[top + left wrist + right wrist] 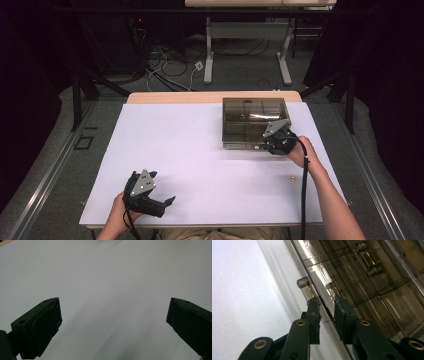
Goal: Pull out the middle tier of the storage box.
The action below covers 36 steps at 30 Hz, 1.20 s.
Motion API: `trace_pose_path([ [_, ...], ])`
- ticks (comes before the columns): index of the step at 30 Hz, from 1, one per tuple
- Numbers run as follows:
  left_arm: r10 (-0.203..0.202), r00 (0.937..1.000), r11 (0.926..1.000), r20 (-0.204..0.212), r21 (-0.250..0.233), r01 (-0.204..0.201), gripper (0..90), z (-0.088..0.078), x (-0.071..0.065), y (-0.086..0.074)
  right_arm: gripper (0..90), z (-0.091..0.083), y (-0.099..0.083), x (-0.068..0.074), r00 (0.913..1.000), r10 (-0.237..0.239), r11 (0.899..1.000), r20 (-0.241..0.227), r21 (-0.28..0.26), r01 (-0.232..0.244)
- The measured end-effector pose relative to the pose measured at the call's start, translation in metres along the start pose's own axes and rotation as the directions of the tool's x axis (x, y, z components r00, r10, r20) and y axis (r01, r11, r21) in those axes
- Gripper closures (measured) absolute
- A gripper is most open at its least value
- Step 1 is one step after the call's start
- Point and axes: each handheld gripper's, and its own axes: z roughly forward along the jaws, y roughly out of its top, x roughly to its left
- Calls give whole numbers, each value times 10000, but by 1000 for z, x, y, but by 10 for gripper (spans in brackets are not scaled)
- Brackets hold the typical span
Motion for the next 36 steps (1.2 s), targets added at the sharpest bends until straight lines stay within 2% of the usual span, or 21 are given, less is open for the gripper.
trace_pose_path([
  [12, -26, 10000, 10000, 9, 40, 26, 0, -1, 0, 0, 749, -3, -2, 1, 9995, -164, 9998, -264, 84, 166],
  [36, -13, 10000, 10000, 37, 53, 12, 1, -1, 0, 0, 751, -6, -4, 6, 9982, 166, 9997, -575, 161, -157],
])
